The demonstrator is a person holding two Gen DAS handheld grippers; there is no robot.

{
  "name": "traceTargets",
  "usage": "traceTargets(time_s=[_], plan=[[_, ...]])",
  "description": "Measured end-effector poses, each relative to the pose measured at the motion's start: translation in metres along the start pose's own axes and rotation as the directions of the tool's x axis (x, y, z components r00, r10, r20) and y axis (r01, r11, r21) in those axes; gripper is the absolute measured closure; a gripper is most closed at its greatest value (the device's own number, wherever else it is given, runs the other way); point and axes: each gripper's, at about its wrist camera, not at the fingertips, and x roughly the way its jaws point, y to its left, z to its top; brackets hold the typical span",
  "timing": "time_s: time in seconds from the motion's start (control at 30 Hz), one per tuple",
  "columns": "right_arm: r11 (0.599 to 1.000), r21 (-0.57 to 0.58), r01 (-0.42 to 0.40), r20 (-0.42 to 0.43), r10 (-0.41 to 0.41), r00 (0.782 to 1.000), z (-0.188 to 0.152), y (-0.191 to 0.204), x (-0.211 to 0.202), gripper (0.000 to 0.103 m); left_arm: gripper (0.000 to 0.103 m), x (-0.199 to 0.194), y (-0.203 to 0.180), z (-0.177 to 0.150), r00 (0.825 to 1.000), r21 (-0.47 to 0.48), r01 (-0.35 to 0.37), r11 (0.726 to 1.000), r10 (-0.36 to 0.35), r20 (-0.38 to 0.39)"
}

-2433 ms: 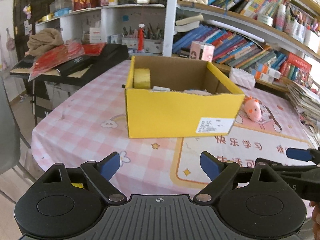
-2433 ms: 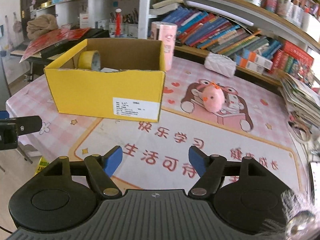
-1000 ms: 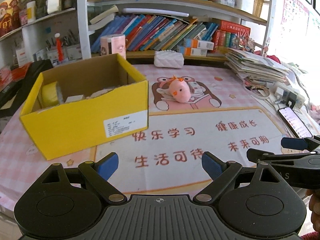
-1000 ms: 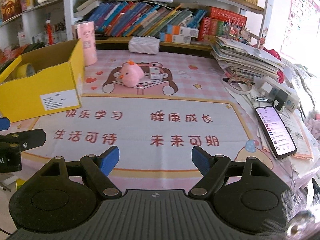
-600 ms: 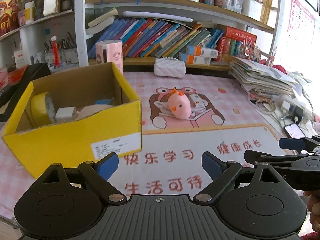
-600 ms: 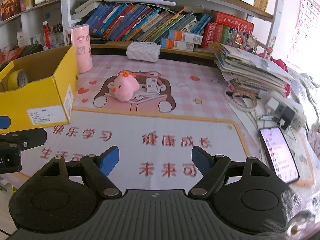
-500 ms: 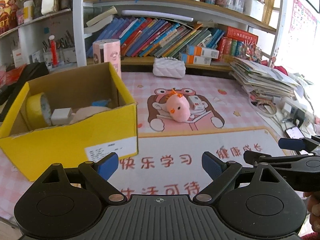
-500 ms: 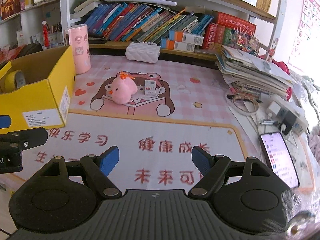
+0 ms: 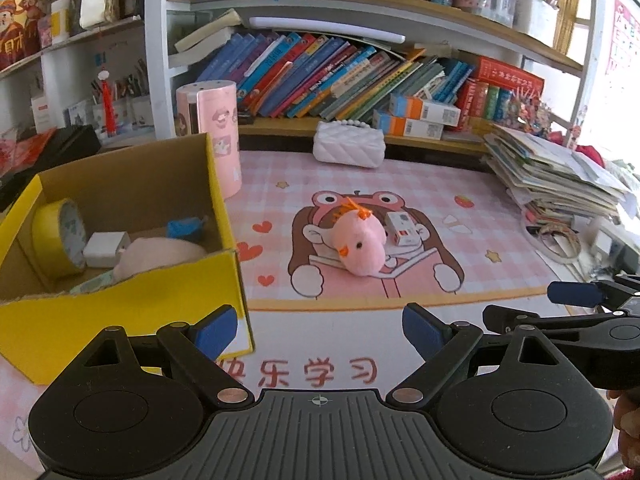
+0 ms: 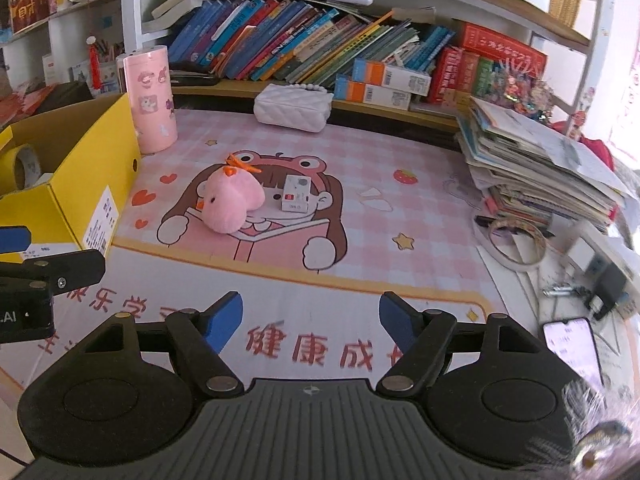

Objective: Organize objects
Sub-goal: 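Grasp the pink plush chick with the left tool while right grasps the white card box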

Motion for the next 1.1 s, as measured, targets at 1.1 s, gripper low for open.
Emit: traceTargets(time_s=[1.1], plan=[[0.996,0.02,-0.084,0.016,0.084,0.996,0.063,-0.05,0.108,0.044,0.031,0.136,-0.045,0.057,0.993,-0.01,-0.089,0.996,0.088,-0.078]])
